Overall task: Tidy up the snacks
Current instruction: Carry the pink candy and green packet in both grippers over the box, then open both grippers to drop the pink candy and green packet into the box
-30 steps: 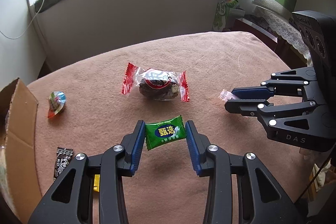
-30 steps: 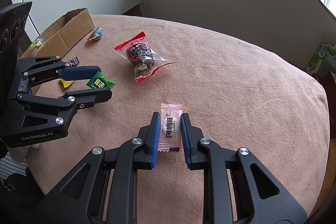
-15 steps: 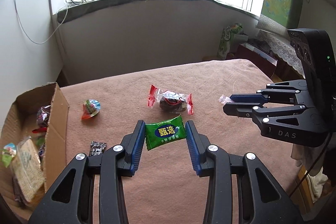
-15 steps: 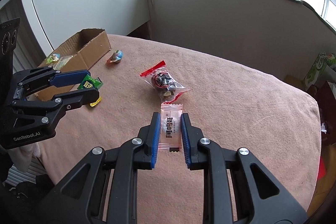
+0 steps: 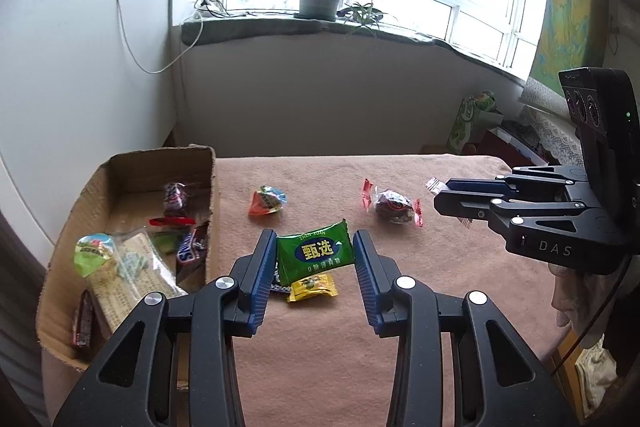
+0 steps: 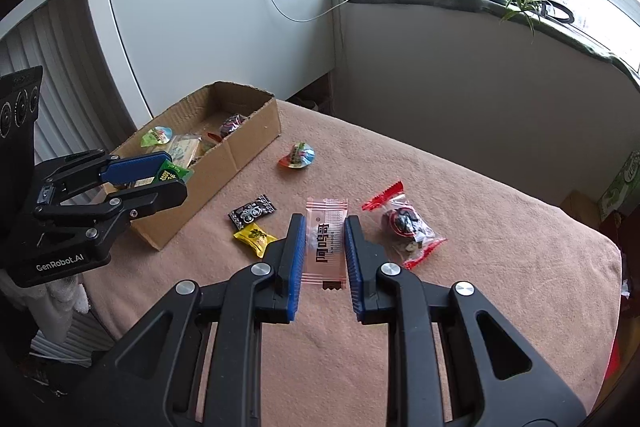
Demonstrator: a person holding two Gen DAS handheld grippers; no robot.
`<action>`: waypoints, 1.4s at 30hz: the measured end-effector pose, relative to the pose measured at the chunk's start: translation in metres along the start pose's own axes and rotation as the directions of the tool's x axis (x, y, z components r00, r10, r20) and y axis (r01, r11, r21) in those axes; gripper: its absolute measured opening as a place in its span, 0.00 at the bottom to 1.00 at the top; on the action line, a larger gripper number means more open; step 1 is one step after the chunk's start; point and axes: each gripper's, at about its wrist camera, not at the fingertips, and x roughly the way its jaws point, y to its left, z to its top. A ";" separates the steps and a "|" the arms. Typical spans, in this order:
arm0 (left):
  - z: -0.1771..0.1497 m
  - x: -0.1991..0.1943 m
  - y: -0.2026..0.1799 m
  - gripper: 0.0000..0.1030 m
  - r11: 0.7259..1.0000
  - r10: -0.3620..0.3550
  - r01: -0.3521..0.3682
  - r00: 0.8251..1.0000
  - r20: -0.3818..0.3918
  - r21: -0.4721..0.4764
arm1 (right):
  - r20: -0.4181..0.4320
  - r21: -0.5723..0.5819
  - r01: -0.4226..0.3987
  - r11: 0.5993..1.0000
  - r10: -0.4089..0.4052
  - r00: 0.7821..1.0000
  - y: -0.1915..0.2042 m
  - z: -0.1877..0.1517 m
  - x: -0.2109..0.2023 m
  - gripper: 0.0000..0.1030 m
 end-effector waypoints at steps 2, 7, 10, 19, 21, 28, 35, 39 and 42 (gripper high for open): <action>-0.002 -0.007 0.011 0.36 1.000 0.016 -0.015 1.000 0.011 -0.024 | 0.005 -0.011 -0.014 1.000 0.014 1.000 0.009 0.007 0.005 0.20; -0.006 -0.019 0.038 0.36 0.995 0.054 -0.052 0.998 0.026 -0.082 | 0.017 -0.039 -0.048 0.998 0.049 0.999 0.034 0.023 0.017 0.20; -0.009 -0.025 0.052 0.36 0.992 0.083 -0.080 0.996 0.032 -0.099 | 0.023 -0.055 -0.069 0.996 0.071 0.997 0.048 0.034 0.025 0.20; -0.022 -0.030 0.088 0.36 0.976 0.131 -0.126 0.991 0.019 -0.180 | 0.015 -0.095 -0.119 0.988 0.121 0.993 0.081 0.073 0.062 0.20; -0.025 -0.031 0.094 0.36 0.973 0.140 -0.136 0.990 0.011 -0.184 | 0.008 -0.097 -0.134 0.986 0.135 0.991 0.086 0.082 0.073 0.20; -0.028 -0.027 0.108 0.36 0.966 0.164 -0.163 0.986 -0.009 -0.199 | -0.022 -0.098 -0.190 0.977 0.188 0.982 0.108 0.108 0.110 0.20; -0.029 -0.021 0.114 0.36 0.966 0.159 -0.161 0.987 -0.029 -0.201 | -0.045 -0.135 -0.207 0.969 0.203 0.978 0.134 0.121 0.138 0.20; -0.030 -0.019 0.115 0.36 0.967 0.154 -0.157 0.988 -0.033 -0.200 | -0.062 -0.146 -0.215 0.966 0.208 0.976 0.144 0.124 0.149 0.20; -0.030 -0.019 0.118 0.36 0.966 0.158 -0.161 0.987 -0.034 -0.204 | -0.069 -0.149 -0.221 0.964 0.213 0.975 0.146 0.126 0.154 0.20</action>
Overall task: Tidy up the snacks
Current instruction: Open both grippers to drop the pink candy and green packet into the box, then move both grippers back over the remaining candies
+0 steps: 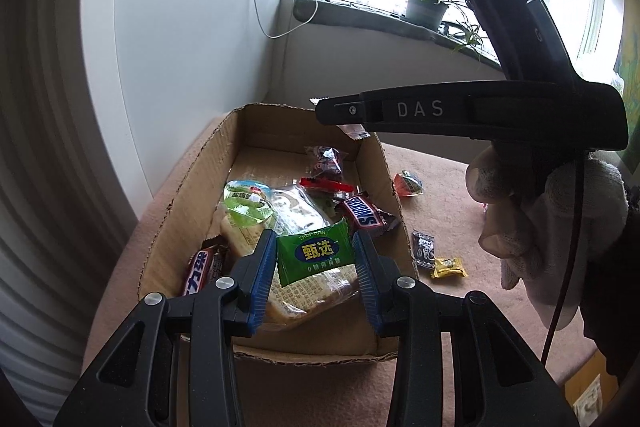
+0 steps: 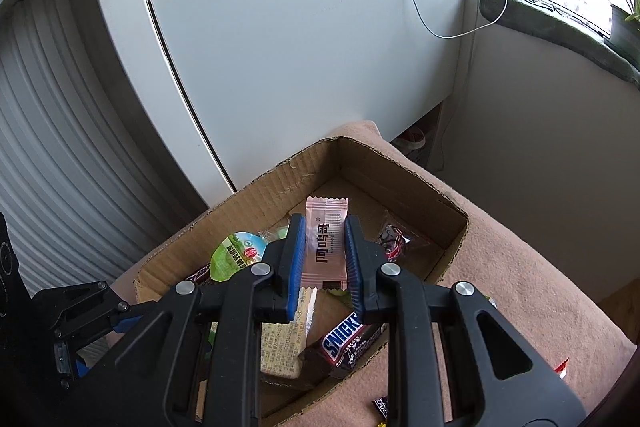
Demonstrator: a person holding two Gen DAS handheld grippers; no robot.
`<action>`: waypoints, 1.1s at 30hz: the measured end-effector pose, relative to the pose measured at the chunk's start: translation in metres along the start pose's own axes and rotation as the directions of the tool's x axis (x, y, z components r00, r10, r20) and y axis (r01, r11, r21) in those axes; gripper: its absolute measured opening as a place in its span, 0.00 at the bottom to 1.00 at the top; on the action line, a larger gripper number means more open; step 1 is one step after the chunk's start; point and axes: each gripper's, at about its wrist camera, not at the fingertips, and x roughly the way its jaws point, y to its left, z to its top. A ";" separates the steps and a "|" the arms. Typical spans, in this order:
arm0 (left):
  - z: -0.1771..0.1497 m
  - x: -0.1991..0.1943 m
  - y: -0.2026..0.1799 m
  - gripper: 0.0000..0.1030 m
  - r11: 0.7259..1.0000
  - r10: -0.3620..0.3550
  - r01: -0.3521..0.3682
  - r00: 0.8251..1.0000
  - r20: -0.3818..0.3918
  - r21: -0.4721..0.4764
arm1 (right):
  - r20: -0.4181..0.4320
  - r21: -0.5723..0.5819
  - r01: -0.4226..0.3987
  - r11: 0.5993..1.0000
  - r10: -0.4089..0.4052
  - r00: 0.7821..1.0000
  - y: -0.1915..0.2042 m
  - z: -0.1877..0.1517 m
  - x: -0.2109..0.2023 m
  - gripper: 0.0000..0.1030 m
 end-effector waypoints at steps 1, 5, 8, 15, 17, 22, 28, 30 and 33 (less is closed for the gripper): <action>0.000 0.000 0.001 0.36 1.000 0.002 -0.002 1.000 -0.001 -0.003 | -0.003 0.000 -0.007 1.000 0.007 1.000 0.000 0.001 0.002 0.20; -0.001 0.000 0.004 0.37 1.000 0.008 -0.008 1.000 -0.005 -0.011 | -0.006 -0.016 -0.001 1.000 0.000 1.000 0.002 0.003 0.005 0.26; 0.000 -0.001 0.005 0.38 1.000 0.015 -0.016 1.000 -0.005 -0.013 | 0.004 -0.018 0.008 1.000 -0.008 1.000 0.002 0.003 0.004 0.57; 0.001 -0.005 0.007 0.54 0.999 0.036 -0.036 0.999 0.006 -0.029 | 0.040 0.009 0.025 1.000 -0.025 0.999 -0.006 -0.001 -0.013 0.78; 0.002 -0.007 0.007 0.60 0.998 0.041 -0.040 0.999 0.016 -0.038 | 0.053 0.021 0.027 0.999 -0.028 0.998 -0.012 -0.005 -0.022 0.82; 0.004 -0.007 0.006 0.63 0.997 0.056 -0.055 0.998 0.022 -0.045 | 0.072 0.054 0.039 0.998 -0.043 0.996 -0.029 -0.016 -0.047 0.82; 0.006 -0.016 -0.001 0.63 0.998 0.043 -0.041 0.998 0.048 -0.052 | 0.111 0.094 0.072 0.993 -0.082 0.990 -0.058 -0.039 -0.093 0.83; 0.006 -0.018 -0.008 0.63 0.999 0.031 -0.029 0.998 0.055 -0.042 | 0.116 0.107 0.092 0.990 -0.104 0.988 -0.070 -0.051 -0.108 0.83; 0.005 -0.022 -0.021 0.63 1.000 0.008 -0.007 0.998 0.064 -0.021 | 0.119 0.138 0.134 0.981 -0.150 0.981 -0.091 -0.070 -0.131 0.83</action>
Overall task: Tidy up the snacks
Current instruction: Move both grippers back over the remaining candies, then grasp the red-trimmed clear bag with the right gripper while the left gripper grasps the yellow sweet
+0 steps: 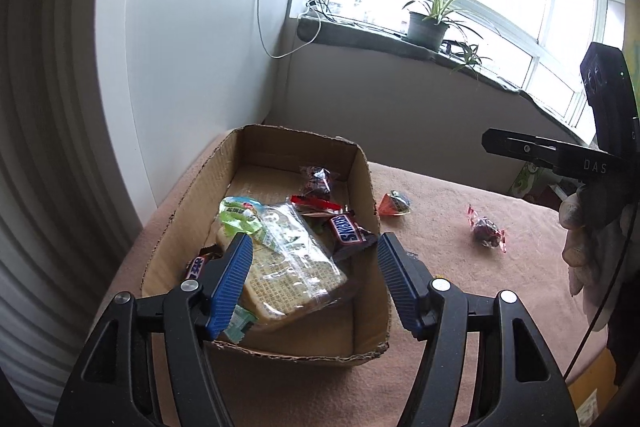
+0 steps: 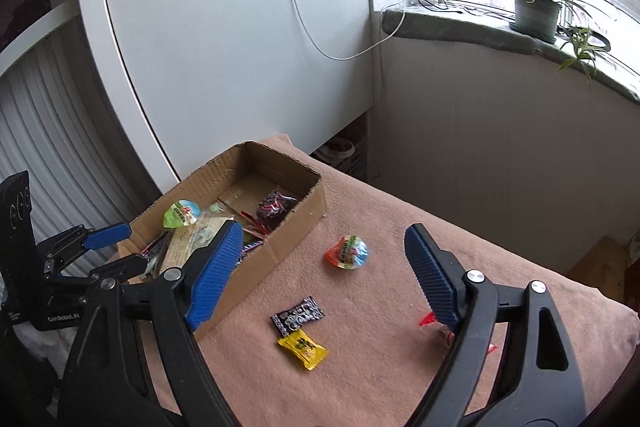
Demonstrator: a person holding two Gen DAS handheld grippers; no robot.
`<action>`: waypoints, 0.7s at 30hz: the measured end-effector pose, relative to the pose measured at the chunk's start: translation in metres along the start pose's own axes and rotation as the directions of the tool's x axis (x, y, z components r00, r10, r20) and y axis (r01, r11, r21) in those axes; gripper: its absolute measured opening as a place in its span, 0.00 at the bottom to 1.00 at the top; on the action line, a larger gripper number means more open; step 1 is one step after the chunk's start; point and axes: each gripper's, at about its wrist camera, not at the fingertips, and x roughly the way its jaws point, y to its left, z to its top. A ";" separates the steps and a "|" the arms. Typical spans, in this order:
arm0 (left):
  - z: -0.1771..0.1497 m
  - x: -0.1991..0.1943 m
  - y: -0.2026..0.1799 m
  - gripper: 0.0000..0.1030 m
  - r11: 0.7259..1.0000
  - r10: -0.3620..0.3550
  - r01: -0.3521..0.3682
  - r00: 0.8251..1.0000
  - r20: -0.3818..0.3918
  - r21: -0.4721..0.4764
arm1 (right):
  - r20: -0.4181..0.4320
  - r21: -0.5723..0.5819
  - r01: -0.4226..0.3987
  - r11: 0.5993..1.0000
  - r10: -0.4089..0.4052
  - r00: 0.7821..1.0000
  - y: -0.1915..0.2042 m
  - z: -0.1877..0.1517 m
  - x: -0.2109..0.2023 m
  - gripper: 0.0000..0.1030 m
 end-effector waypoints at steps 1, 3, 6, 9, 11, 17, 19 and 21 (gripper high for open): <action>-0.001 -0.001 -0.005 0.63 1.000 -0.012 0.012 1.000 0.003 0.008 | 0.001 0.012 0.014 1.000 -0.014 1.000 -0.010 -0.005 -0.007 0.83; -0.001 -0.003 -0.017 0.63 0.999 -0.032 0.032 0.999 0.004 0.022 | -0.004 0.036 0.041 0.999 -0.041 0.999 -0.029 -0.014 -0.018 0.83; -0.003 -0.002 -0.036 0.63 0.997 -0.071 0.071 0.998 0.000 0.039 | -0.016 0.066 0.088 0.994 -0.087 0.996 -0.056 -0.026 -0.031 0.83; -0.008 0.000 -0.060 0.63 0.991 -0.109 0.110 0.994 -0.019 0.071 | -0.030 0.098 0.114 0.989 -0.111 0.993 -0.080 -0.037 -0.041 0.83; -0.012 0.002 -0.074 0.63 0.987 -0.135 0.138 0.990 -0.035 0.084 | -0.040 0.105 0.127 0.986 -0.124 0.992 -0.090 -0.044 -0.044 0.83; -0.028 0.021 -0.108 0.63 0.976 -0.185 0.197 0.976 -0.117 0.096 | -0.074 0.106 0.133 0.985 -0.126 0.989 -0.108 -0.062 -0.038 0.83; -0.035 0.031 -0.117 0.63 0.975 -0.189 0.204 0.970 -0.150 0.089 | -0.086 0.099 0.127 0.987 -0.119 0.989 -0.110 -0.067 -0.034 0.83; -0.041 0.041 -0.123 0.63 0.976 -0.180 0.198 0.967 -0.178 0.087 | -0.102 0.087 0.118 0.989 -0.109 0.989 -0.111 -0.071 -0.029 0.83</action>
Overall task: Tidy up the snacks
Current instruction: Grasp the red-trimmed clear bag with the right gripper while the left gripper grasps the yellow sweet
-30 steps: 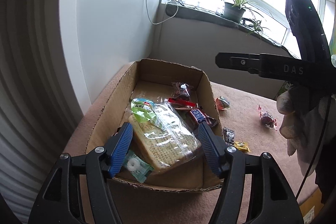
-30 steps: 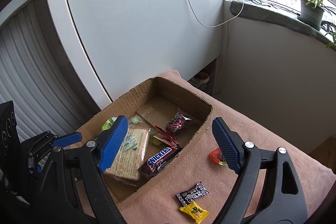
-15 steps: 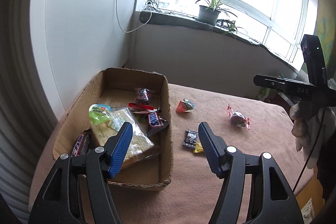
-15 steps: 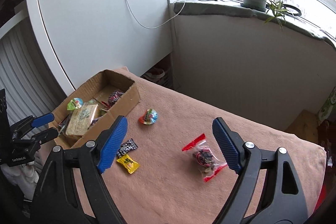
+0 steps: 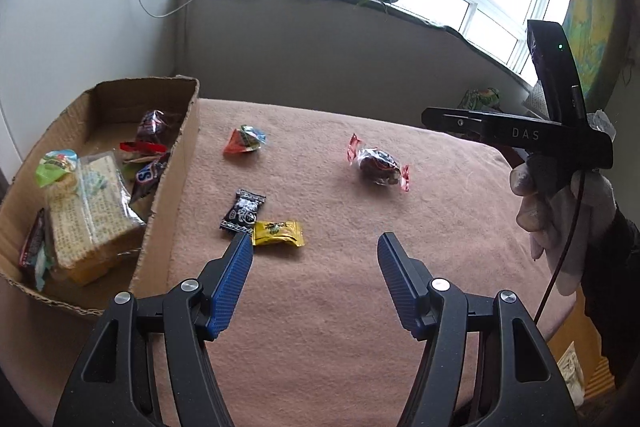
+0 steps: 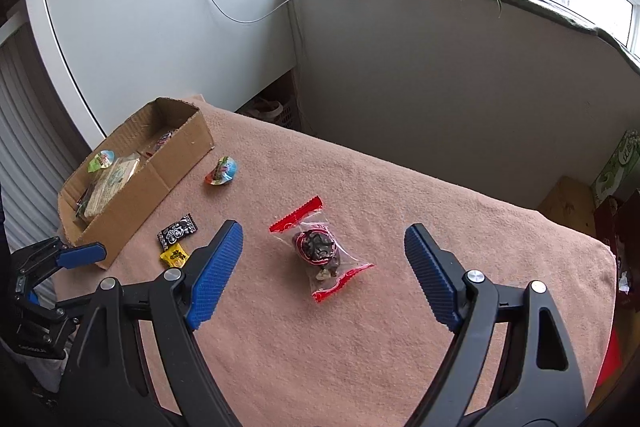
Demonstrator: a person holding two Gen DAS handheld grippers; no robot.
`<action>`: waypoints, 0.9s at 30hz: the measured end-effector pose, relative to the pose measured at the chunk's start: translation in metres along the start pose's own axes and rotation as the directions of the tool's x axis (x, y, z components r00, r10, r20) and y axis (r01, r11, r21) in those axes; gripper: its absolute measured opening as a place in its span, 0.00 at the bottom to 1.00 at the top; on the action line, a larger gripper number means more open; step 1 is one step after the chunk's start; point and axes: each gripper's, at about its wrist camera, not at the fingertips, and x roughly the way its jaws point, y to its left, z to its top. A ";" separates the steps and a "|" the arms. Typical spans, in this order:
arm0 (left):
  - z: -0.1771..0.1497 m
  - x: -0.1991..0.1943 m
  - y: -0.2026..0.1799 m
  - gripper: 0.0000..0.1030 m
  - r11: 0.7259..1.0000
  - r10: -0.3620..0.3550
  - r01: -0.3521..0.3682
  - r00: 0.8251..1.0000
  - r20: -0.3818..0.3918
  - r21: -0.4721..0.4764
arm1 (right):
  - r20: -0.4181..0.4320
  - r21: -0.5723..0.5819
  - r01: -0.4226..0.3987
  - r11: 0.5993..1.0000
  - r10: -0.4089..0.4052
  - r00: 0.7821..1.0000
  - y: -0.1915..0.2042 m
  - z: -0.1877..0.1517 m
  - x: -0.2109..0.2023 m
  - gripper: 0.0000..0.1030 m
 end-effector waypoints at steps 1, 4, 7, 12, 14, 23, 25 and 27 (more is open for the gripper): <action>-0.001 0.006 -0.001 0.63 1.000 0.005 -0.005 1.000 -0.014 -0.005 | -0.009 -0.007 -0.001 1.000 0.001 1.000 -0.001 -0.001 0.004 0.83; -0.001 0.024 0.000 0.63 0.999 0.030 -0.031 0.998 -0.048 -0.023 | -0.030 -0.019 -0.001 1.000 0.001 1.000 -0.002 -0.004 0.014 0.83; -0.001 0.038 0.002 0.63 0.998 0.045 -0.047 0.996 -0.071 -0.035 | -0.041 -0.016 -0.016 1.000 0.016 0.999 -0.006 -0.005 0.022 0.83; 0.002 0.057 0.012 0.53 0.996 0.057 -0.064 0.993 -0.107 -0.061 | -0.060 -0.022 -0.035 0.999 0.034 0.998 -0.011 -0.006 0.037 0.83; 0.003 0.063 0.015 0.45 0.995 0.052 -0.061 0.991 -0.122 -0.073 | -0.069 -0.032 -0.043 0.999 0.041 0.997 -0.012 -0.006 0.044 0.83; 0.008 0.072 0.022 0.44 0.993 0.077 -0.089 0.987 -0.142 -0.077 | -0.101 -0.073 -0.060 0.996 0.053 0.994 -0.013 -0.007 0.067 0.83; 0.006 0.072 0.027 0.44 0.994 0.064 -0.077 0.987 -0.147 -0.083 | -0.107 -0.074 -0.068 0.995 0.060 0.992 -0.013 -0.008 0.072 0.83; 0.006 0.072 0.026 0.44 0.994 0.070 -0.082 0.986 -0.150 -0.076 | -0.114 -0.078 -0.068 0.995 0.059 0.992 -0.014 -0.008 0.077 0.83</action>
